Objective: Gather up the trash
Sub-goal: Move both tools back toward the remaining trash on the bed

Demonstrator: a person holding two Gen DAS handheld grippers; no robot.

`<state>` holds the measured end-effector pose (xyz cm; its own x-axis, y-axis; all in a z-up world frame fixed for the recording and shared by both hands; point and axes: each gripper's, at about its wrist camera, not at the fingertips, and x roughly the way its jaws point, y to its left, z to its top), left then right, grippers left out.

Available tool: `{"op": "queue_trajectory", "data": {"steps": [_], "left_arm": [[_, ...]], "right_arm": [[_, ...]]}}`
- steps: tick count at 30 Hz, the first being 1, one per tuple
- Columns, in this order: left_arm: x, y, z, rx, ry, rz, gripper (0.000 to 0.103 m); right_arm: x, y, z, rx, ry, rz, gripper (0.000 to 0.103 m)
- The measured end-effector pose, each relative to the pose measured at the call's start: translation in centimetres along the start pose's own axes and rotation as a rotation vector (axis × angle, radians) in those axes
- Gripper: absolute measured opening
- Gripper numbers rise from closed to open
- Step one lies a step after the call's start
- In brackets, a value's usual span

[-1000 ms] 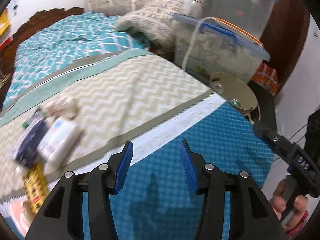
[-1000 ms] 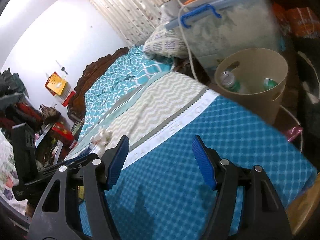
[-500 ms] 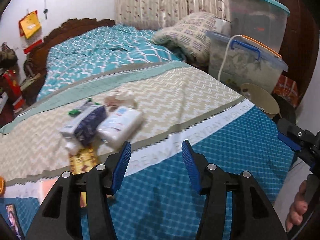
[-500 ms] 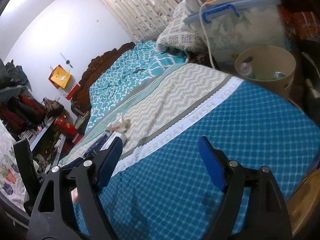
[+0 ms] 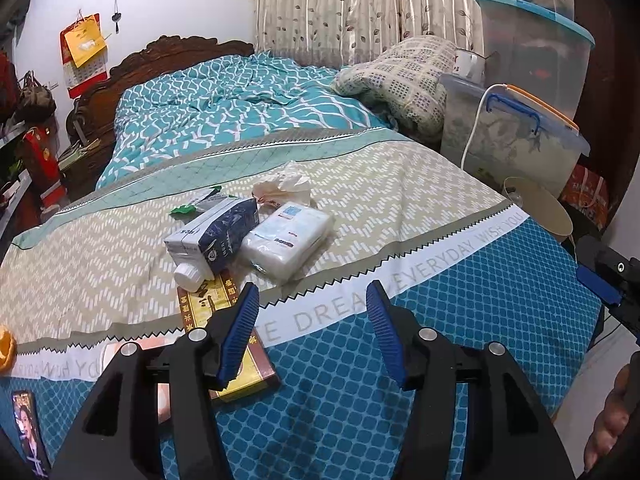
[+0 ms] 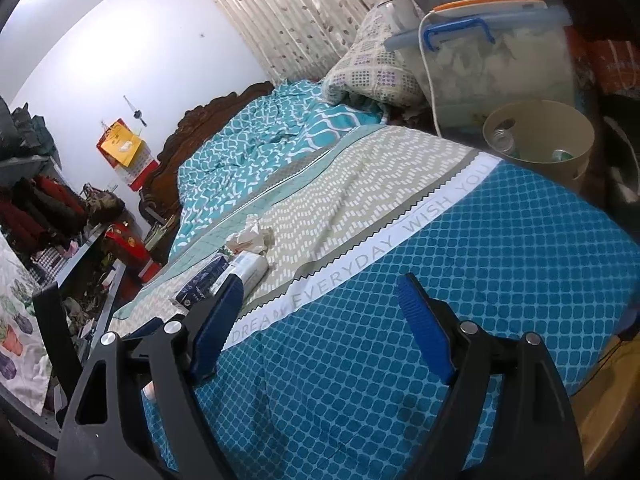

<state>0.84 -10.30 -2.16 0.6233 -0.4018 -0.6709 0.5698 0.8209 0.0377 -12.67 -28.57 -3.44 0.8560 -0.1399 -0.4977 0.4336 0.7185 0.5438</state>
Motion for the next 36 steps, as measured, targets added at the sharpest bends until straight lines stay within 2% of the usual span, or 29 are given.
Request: {"op": "queue_trajectory", "data": {"steps": [8,19,24,36], "left_arm": [[0.2,0.4,-0.3,-0.006,-0.003,-0.013,0.056],[0.9,0.7,-0.6,-0.006,0.012,-0.017,0.057],[0.4,-0.1,-0.9,0.023,-0.005,-0.04,0.063],[0.2,0.7,-1.5,0.013,-0.003,-0.07,0.063]], "right_arm": [[0.2,0.2,-0.3,0.005,0.011,-0.014,0.081],[1.2,0.3,-0.8,0.015,0.026,-0.035,0.087],[2.1,0.2,-1.1,0.025,0.055,-0.028,0.087],[3.9,1.2,-1.6,0.003,0.106,-0.017,0.087]]}}
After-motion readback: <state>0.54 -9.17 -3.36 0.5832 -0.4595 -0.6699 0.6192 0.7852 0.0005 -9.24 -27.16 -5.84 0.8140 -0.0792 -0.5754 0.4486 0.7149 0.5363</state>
